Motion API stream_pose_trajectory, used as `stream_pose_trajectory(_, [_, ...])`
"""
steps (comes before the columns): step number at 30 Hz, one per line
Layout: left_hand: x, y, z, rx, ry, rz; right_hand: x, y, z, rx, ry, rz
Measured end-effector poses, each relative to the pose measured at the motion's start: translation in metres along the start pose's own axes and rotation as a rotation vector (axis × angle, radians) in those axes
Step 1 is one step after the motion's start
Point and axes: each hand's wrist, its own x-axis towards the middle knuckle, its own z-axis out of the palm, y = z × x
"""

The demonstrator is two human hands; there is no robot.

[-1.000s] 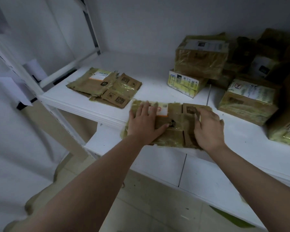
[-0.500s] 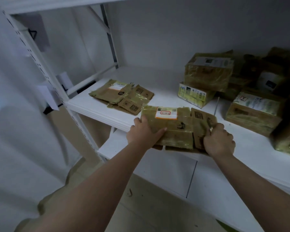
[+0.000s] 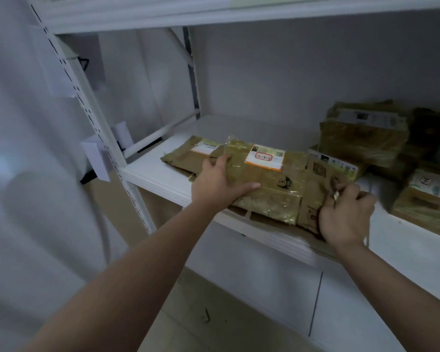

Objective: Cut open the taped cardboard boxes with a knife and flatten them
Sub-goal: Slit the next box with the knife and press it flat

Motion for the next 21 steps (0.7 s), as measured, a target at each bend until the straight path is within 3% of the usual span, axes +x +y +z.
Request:
stream_pose_trajectory(12, [0.146, -0.101, -0.091, 0.042, 0.040, 0.164, 0.029, -0.153, 0.094, 0.050, 0.033, 0.005])
stream_pose_trajectory(17, [0.177, -0.133, -0.080, 0.042, -0.087, 0.144, 0.028, -0.165, 0.131, -0.013, 0.000, 0.070])
stream_pose_trajectory(21, [0.187, -0.162, -0.054, 0.074, -0.244, 0.082, 0.024, -0.159, 0.160, -0.096, -0.122, 0.127])
